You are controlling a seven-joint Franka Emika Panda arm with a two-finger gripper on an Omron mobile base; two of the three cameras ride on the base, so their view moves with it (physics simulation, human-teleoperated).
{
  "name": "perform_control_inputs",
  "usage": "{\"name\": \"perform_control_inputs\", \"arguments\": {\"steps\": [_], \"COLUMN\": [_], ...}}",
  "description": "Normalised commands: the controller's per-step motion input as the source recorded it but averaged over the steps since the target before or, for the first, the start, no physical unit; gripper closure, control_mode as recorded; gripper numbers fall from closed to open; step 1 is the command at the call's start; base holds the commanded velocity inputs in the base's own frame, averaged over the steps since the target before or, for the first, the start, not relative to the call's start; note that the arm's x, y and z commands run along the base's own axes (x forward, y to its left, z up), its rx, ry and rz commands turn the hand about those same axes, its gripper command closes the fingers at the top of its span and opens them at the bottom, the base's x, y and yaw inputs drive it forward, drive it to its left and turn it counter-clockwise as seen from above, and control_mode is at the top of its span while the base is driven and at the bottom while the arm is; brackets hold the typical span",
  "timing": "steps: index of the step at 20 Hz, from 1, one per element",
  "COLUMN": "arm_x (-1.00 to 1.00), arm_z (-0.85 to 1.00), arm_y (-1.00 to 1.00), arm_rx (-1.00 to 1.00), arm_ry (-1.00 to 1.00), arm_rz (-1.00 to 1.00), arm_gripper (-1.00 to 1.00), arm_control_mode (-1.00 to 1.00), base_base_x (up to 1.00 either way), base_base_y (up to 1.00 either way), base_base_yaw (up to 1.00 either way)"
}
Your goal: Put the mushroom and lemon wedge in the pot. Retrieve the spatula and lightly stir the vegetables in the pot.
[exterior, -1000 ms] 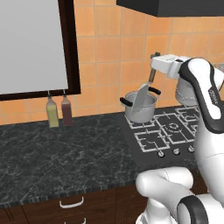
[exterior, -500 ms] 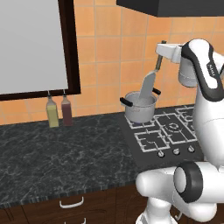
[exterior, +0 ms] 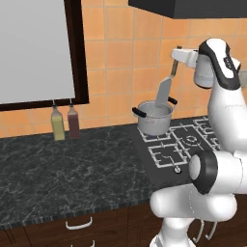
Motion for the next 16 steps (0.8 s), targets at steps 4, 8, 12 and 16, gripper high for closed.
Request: {"name": "perform_control_inputs", "arguments": {"steps": [4,8,12,16], "arm_x": [0.42,0.05,0.01,0.21], "arm_z": [-0.31,-0.04,-0.14,-0.32], "arm_y": [-0.04,-0.01,-0.08,-0.01], "arm_rx": [-0.04,-0.07,-0.07,-0.06], "arm_ry": [0.00,-0.01,-0.01,-0.01], "arm_rz": [0.00,0.00,0.00,0.00], "arm_gripper": [1.00,1.00,1.00,1.00], "arm_control_mode": [-1.00,-1.00,-1.00,-1.00], "base_base_x": [0.00,0.00,0.00,0.00], "base_base_y": [0.00,0.00,0.00,0.00], "base_base_yaw": [0.00,0.00,0.00,0.00]}}
